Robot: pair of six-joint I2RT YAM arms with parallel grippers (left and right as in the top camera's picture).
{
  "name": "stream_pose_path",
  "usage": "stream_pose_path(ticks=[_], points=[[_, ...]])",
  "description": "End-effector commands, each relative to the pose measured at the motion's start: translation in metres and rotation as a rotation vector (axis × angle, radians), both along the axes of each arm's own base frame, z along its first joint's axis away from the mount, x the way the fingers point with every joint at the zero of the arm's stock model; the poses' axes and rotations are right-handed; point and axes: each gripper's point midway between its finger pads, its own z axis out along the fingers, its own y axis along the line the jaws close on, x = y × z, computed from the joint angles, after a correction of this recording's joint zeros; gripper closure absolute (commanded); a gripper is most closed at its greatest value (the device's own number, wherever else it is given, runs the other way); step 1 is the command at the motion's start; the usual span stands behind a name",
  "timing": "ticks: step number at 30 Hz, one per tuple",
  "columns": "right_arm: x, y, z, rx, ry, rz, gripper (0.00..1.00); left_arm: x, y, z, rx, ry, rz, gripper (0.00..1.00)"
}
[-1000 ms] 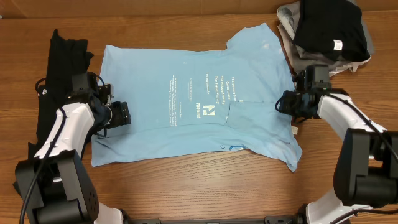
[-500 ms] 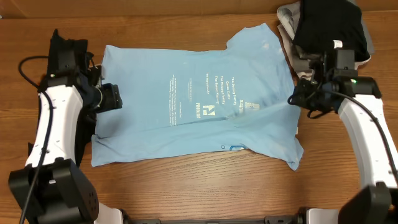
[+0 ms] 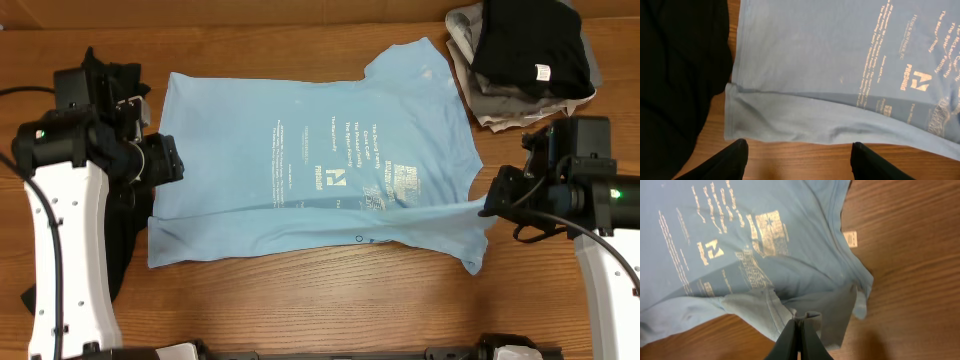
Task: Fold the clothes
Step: 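Pinch the bottom hem corners with the left and right grippers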
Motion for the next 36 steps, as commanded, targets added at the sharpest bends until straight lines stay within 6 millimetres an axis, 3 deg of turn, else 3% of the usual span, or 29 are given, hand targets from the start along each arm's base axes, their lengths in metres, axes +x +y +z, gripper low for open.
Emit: stream_pose_path(ticks=[1,9,13,17,22,30,36], points=[[-0.005,0.002,0.009,0.005,-0.009,-0.004,0.96,-0.009,0.004,-0.010,0.012,0.035,0.033,0.32],[-0.026,0.003,0.000,0.012,0.087,-0.005,0.96,-0.015,0.004,-0.088,-0.012,0.100,0.088,0.31],[-0.027,0.003,0.000,0.012,0.090,-0.005,0.96,-0.014,0.022,-0.127,0.041,0.098,0.171,0.27],[-0.025,0.003,0.001,0.012,0.079,-0.005,0.96,-0.007,0.046,-0.153,0.144,0.100,0.174,0.14],[-0.022,0.003,0.002,0.010,0.067,-0.005,0.96,-0.001,0.051,-0.182,0.161,0.139,0.158,0.18],[-0.022,0.002,0.001,0.007,0.068,-0.005,0.96,-0.004,0.050,-0.209,0.149,0.210,0.158,0.46],[-0.021,0.002,0.002,0.006,0.064,-0.005,0.96,-0.006,0.052,-0.206,0.139,0.219,0.197,0.48]])
